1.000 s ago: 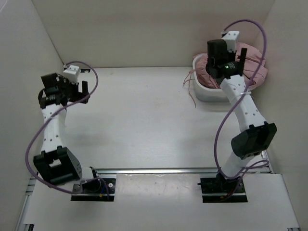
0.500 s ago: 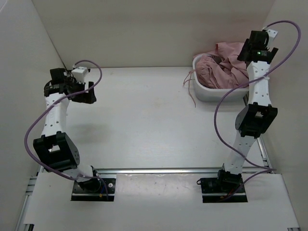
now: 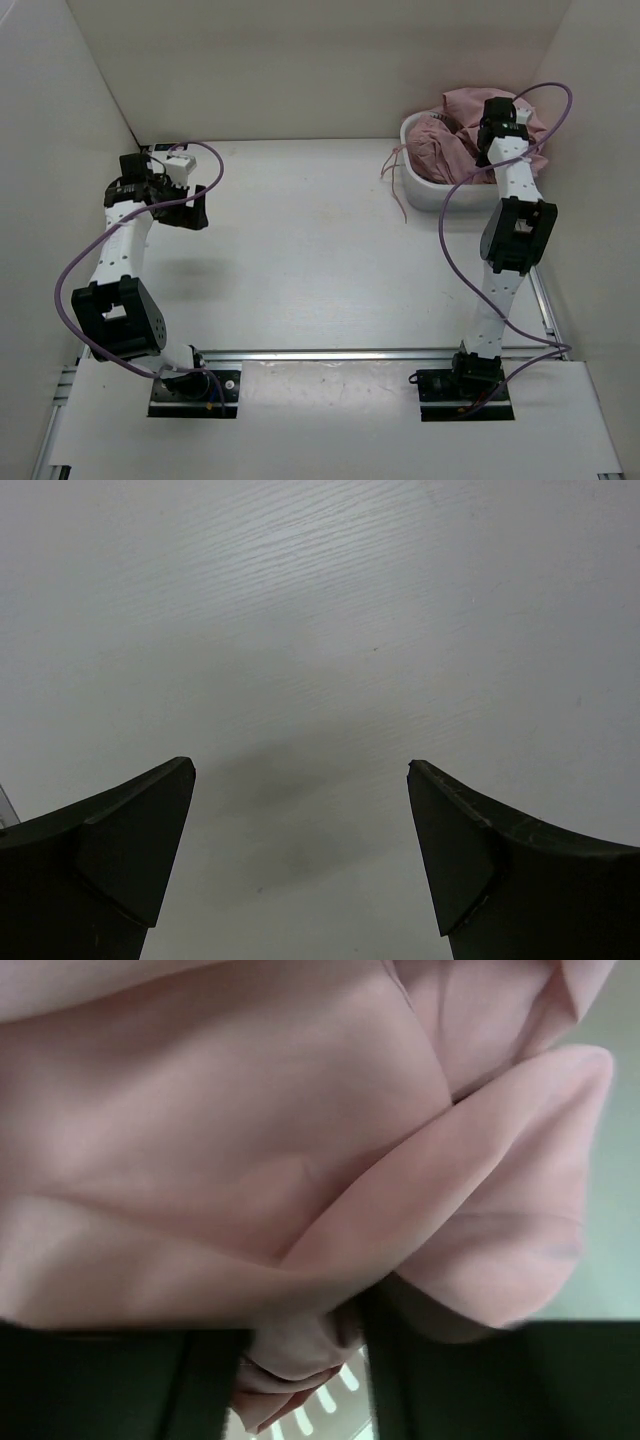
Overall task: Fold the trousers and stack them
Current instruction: Grab the trousers from the pile
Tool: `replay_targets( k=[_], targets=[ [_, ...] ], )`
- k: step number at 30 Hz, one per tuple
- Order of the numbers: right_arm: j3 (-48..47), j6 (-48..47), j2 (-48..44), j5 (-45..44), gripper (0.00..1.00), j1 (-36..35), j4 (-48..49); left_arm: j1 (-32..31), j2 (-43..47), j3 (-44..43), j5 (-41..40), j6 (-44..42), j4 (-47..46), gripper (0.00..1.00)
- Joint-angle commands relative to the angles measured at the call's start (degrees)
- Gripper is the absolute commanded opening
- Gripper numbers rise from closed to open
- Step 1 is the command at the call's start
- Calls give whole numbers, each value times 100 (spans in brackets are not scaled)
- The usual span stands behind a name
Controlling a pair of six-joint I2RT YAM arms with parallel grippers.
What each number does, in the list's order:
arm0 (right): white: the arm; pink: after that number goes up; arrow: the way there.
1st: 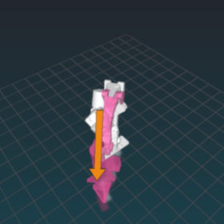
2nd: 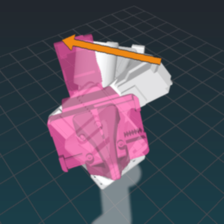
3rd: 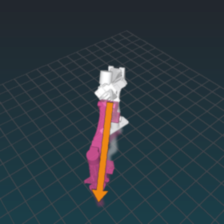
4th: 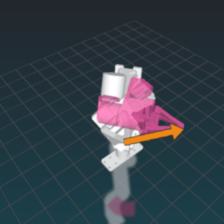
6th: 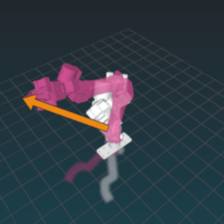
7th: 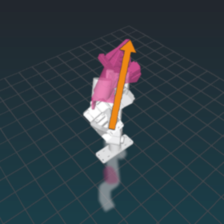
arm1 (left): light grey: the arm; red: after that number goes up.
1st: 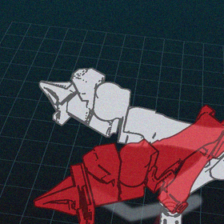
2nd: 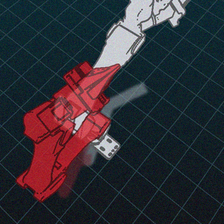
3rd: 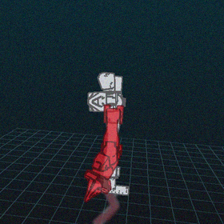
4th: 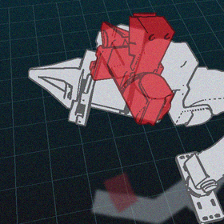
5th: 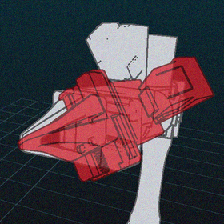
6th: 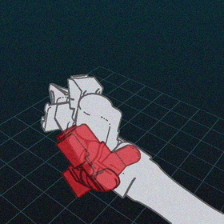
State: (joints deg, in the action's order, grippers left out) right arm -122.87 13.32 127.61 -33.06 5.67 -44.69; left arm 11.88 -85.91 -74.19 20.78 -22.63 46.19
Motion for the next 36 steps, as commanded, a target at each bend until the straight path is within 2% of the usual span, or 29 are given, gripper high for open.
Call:
replay_targets(
  k=[1, 2, 3, 6, 15, 16, 18, 22, 24, 25, 27, 31, 36],
  targets=[
    [105, 109, -263, -104, 46, 30, -102, 7, 171, -95, -30, -39, -93, 100],
    [105, 109, -263, -235, 37, 30, -102, 7, 171, -95, -30, -39, -93, 100],
    [105, 109, -324, -306, 19, 83, -102, 7, 171, -95, -30, -39, -93, 100],
    [53, 109, -447, -438, 0, 83, -49, 7, 171, -95, -82, -39, -93, 100],
    [-308, 39, -1027, -52, 0, 83, 127, 7, 276, -95, -249, -92, -93, 100],
    [-360, 39, -1028, 218, 5, 135, 127, 7, 276, -95, -249, -92, -93, 100],
    [-361, 39, -949, 571, 0, 197, 188, 7, 276, -148, -249, -92, -93, 100],
    [-826, 100, -1045, 976, 0, 197, 249, 7, 276, -201, -310, -92, -93, 100],
    [-1106, -91, -1204, 1029, 0, -118, 739, 7, 276, -201, -311, -92, -93, 100],
    [-1752, -206, -1204, 1090, 0, -397, 907, 7, 276, -201, -372, -92, -93, 100],
    [-2405, -286, -1204, 1817, 0, -715, 1590, 7, 137, -306, -372, 48, -93, 100],
    [-3101, -699, -1423, 3442, 0, -2144, 2806, 7, -65, -736, -372, 347, -93, 100],
    [-3613, 151, -1476, 4254, 0, -2939, 3194, 428, -137, -1378, -364, 873, -93, 100]
  ],
)
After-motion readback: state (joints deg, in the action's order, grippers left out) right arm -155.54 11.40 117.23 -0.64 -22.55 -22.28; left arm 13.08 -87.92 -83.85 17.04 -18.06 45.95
